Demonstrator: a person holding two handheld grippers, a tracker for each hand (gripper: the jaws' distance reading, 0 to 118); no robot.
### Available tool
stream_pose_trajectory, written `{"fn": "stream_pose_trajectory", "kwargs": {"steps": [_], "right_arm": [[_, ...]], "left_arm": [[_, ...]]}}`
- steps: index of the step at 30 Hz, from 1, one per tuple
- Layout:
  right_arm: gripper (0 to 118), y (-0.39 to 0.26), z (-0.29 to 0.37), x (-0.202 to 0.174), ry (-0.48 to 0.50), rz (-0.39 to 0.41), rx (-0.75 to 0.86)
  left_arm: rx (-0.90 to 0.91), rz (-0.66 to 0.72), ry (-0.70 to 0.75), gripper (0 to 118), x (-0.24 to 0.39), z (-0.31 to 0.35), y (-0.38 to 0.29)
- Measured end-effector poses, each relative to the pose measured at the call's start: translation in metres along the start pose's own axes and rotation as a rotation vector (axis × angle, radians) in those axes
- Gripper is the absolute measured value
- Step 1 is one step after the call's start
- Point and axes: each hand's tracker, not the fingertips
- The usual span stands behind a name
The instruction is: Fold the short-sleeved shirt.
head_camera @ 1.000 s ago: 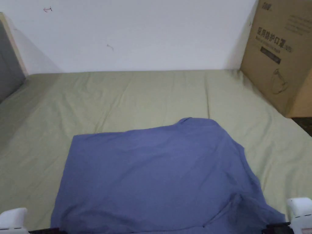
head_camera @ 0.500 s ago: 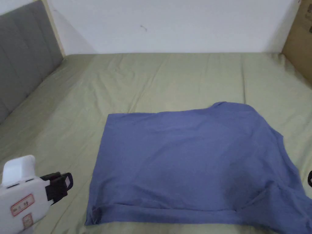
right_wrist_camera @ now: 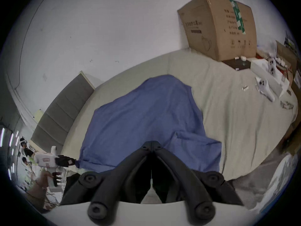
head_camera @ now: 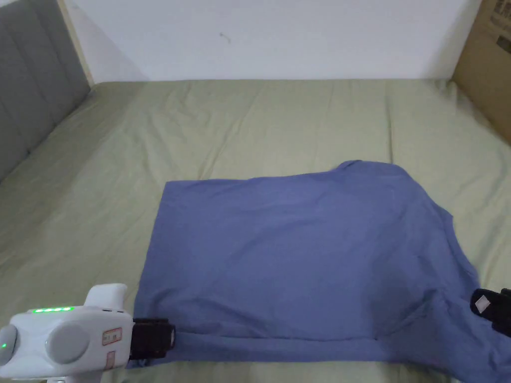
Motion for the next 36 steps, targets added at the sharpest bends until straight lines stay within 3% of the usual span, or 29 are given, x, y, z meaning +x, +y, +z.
{"fn": "stream_pose_trajectory", "kwargs": {"steps": [1, 2, 3, 4, 6, 8, 11, 13, 14, 15, 16, 17, 22, 25, 27, 28, 29, 36], "right_arm": [[0, -0.002, -0.001, 0.003, -0.011, -0.005, -0.009], [0, -0.003, -0.003, 0.007, -0.025, -0.007, -0.017], [0, -0.004, -0.004, 0.011, -0.041, -0.007, -0.029], [0, -0.004, -0.005, 0.015, -0.052, -0.007, -0.037], [0, -0.005, -0.006, 0.025, -0.052, -0.007, -0.048], [0, -0.003, -0.007, 0.034, 0.007, 0.016, -0.065], [0, 0.001, -0.013, 0.040, -0.125, 0.124, -0.145], [0, 0.005, -0.025, 0.049, -0.211, 0.122, -0.250], [19, 0.006, -0.033, 0.050, -0.246, 0.108, -0.313], [59, 0.003, -0.041, 0.056, -0.278, 0.085, -0.353], [92, 0.002, -0.045, 0.062, -0.291, 0.080, -0.359], [98, 0.002, -0.052, 0.068, -0.273, 0.088, -0.380], [96, -0.014, -0.090, 0.091, -0.312, 0.214, -0.586], [63, -0.017, -0.088, 0.089, -0.217, 0.261, -0.558], [38, -0.019, -0.076, 0.079, -0.220, 0.297, -0.535], [14, -0.018, -0.073, 0.080, -0.194, 0.301, -0.511], [3, -0.016, -0.066, 0.080, -0.176, 0.273, -0.466], [3, -0.011, -0.028, 0.073, -0.163, 0.245, -0.422]], "left_arm": [[-0.013, -0.002, -0.033, 105, 0.002, -0.007, -0.003], [-0.011, -0.010, -0.043, 66, 0.003, -0.009, -0.005], [-0.014, -0.022, -0.042, 18, 0.006, -0.011, -0.007], [-0.004, -0.056, -0.025, 2, 0.008, -0.011, -0.011], [0.019, -0.079, -0.030, 2, 0.020, 0.012, -0.011], [0.044, -0.076, -0.015, 2, 0.024, 0.023, -0.013], [0.113, -0.031, -0.044, 2, 0.018, 0.046, -0.010], [0.153, -0.021, -0.051, 2, 0.022, 0.054, -0.014], [0.166, -0.018, -0.057, 2, 0.024, 0.058, -0.014], [0.171, -0.015, -0.060, 2, 0.026, 0.062, -0.014], [0.172, -0.015, -0.060, 2, 0.028, 0.065, -0.013], [0.175, -0.020, -0.063, 2, 0.044, 0.074, -0.015], [0.184, -0.061, -0.036, 2, 0.044, 0.085, -0.008], [0.170, -0.050, -0.037, 2, 0.032, 0.079, -0.005], [0.171, -0.056, -0.025, 2, 0.028, 0.075, -0.005], [0.168, -0.061, -0.018, 2, 0.027, 0.074, -0.006], [0.167, -0.062, -0.012, 2, 0.029, 0.071, -0.010], [0.175, -0.053, -0.014, 2, 0.011, 0.072, -0.009]]}}
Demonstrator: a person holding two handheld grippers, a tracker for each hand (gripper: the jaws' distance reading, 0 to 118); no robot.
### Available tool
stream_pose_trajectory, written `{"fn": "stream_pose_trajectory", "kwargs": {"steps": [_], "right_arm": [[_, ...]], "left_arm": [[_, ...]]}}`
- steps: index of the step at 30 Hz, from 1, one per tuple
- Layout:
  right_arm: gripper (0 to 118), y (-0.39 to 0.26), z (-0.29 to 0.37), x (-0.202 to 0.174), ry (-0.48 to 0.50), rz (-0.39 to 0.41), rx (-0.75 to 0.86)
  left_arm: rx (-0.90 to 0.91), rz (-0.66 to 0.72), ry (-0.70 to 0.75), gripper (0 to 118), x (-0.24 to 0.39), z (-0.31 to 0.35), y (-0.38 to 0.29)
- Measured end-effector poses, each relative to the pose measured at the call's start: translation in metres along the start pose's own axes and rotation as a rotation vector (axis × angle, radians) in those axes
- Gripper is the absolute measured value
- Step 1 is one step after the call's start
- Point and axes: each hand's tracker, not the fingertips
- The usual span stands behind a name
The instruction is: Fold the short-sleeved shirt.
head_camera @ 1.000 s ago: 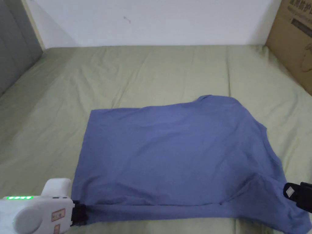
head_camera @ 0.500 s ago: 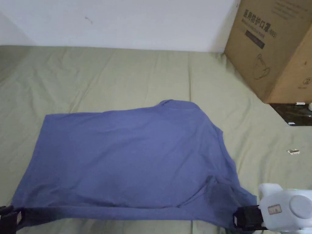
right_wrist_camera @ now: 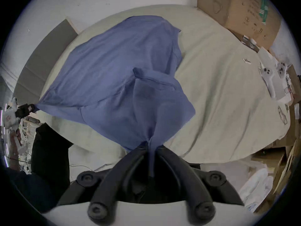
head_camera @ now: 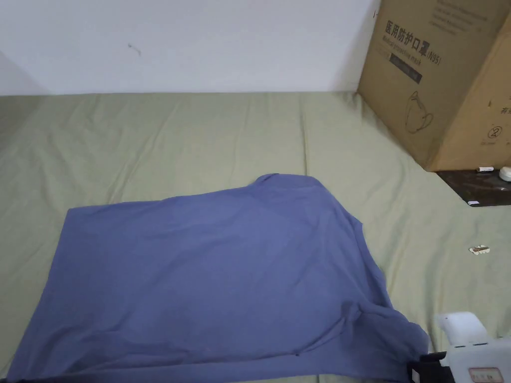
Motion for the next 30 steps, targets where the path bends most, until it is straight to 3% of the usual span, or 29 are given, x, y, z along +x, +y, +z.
{"fn": "stream_pose_trajectory", "kwargs": {"steps": [6, 10, 18, 22, 23, 24, 25, 26, 28, 29, 30], "right_arm": [[3, 0.032, 0.031, -0.018, 0.005, -0.025, 0.092], [3, 0.101, 0.019, -0.024, 0.018, -0.008, 0.097], [3, 0.239, -0.076, -0.017, -0.032, -0.030, 0.115], [5, 0.264, -0.116, -0.025, -0.084, -0.063, 0.073], [16, 0.265, -0.121, -0.028, -0.110, -0.062, 0.067], [37, 0.265, -0.125, -0.030, -0.138, -0.055, 0.065], [66, 0.262, -0.127, -0.032, -0.159, -0.043, 0.061], [93, 0.256, -0.126, -0.033, -0.165, -0.040, 0.067], [97, 0.244, -0.117, -0.033, -0.163, -0.037, 0.092], [97, 0.236, -0.110, -0.033, -0.159, -0.038, 0.102], [97, 0.227, -0.104, -0.029, -0.153, -0.040, 0.119]], "left_arm": [[0.049, 0.010, -0.018, 2, 0.025, 0.008, 0.026], [0.057, -0.029, 0.002, 2, 0.016, -0.027, 0.074], [0.031, -0.044, 0.017, 2, -0.010, -0.128, 0.147], [-0.026, 0.012, 0.018, 7, -0.015, -0.167, 0.156], [-0.040, 0.014, 0.030, 17, -0.016, -0.172, 0.156], [-0.042, 0.009, 0.046, 31, -0.016, -0.175, 0.155], [-0.044, 0.006, 0.051, 47, -0.018, -0.178, 0.153], [-0.047, 0.004, 0.052, 72, -0.019, -0.178, 0.152], [-0.041, 0.003, 0.056, 106, -0.019, -0.172, 0.147], [-0.019, -0.001, 0.057, 113, -0.017, -0.163, 0.141], [0.006, -0.004, 0.050, 112, -0.016, -0.154, 0.137]]}}
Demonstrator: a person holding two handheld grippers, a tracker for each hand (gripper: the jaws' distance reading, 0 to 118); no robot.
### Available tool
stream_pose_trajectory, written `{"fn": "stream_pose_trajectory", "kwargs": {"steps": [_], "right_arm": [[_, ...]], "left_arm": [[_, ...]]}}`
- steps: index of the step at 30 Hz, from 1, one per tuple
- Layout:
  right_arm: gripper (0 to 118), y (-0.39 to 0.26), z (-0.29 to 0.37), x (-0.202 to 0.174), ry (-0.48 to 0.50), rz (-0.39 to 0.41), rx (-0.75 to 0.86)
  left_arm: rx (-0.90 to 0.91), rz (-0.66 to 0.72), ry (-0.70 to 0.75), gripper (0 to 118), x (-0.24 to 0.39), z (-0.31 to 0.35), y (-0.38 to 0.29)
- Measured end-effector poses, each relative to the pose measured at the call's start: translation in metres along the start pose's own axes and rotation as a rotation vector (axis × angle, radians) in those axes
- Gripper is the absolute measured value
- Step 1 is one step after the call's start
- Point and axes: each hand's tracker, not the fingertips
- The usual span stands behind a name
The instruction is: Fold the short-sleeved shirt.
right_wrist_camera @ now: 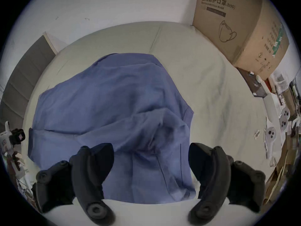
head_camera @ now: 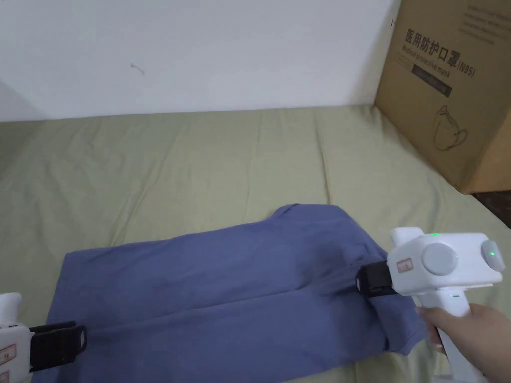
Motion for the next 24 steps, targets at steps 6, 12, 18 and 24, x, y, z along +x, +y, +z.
{"fn": "stream_pose_trajectory", "kwargs": {"steps": [6, 12, 18, 24], "right_arm": [[96, -0.081, 0.079, 0.003, 0.174, -0.081, 0.221], [1, -0.130, 0.128, -0.006, 0.218, -0.166, 0.297], [0, -0.131, 0.128, 0.001, 0.260, -0.177, 0.285], [2, -0.135, 0.115, 0.014, 0.373, -0.343, 0.216]], "left_arm": [[0.049, 0.059, -0.079, 112, 0.015, 0.068, -0.047], [0.101, 0.109, -0.091, 1, 0.025, 0.112, -0.091], [-0.041, 0.129, 0.054, 1, 0.006, 0.082, -0.084], [-0.051, 0.226, 0.044, 103, -0.020, 0.029, -0.075]]}}
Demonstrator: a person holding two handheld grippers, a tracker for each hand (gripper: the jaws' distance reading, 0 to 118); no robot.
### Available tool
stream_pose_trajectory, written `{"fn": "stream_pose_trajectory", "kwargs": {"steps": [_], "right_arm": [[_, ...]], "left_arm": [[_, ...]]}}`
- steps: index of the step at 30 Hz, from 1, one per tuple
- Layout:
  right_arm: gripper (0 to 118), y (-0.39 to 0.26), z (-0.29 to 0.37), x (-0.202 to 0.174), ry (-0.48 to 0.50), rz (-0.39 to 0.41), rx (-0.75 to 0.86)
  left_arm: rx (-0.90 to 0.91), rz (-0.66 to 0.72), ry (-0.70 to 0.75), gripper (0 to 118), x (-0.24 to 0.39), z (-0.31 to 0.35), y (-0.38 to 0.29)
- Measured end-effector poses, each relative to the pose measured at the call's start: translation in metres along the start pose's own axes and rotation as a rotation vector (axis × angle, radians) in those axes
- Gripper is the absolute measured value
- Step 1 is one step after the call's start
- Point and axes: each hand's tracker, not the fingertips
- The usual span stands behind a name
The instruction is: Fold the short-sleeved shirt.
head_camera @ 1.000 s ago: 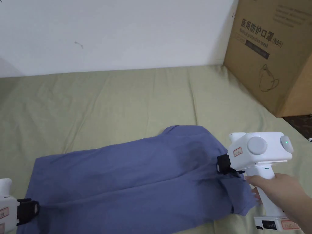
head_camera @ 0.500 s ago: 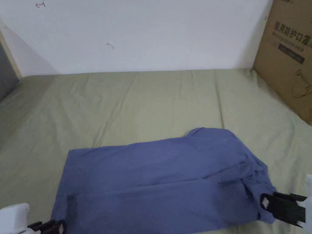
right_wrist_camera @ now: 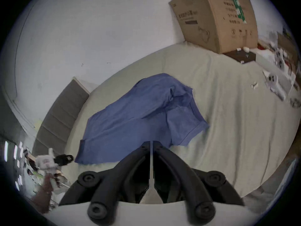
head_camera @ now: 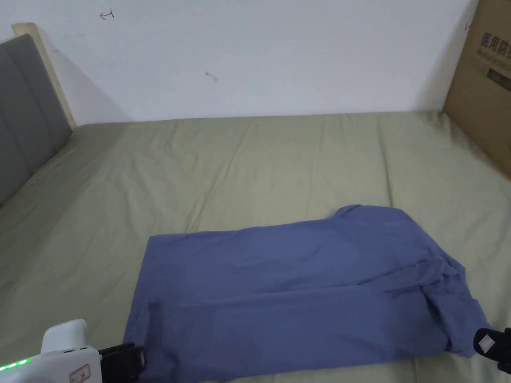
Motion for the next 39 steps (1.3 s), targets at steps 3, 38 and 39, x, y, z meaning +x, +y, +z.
{"fn": "stream_pose_trajectory", "kwargs": {"steps": [3, 38, 39], "right_arm": [[2, -0.004, -0.004, 0.004, 0.000, -0.001, -0.056], [5, 0.066, -0.038, 0.065, -0.234, 0.067, -0.197], [5, 0.063, -0.029, 0.063, -0.223, 0.067, -0.198]], "left_arm": [[-0.021, -0.031, 0.023, 115, 0.007, -0.019, -0.002], [-0.006, -0.074, -0.067, 5, 0.026, 0.039, 0.002], [-0.007, -0.083, -0.064, 5, 0.024, 0.041, 0.003]]}}
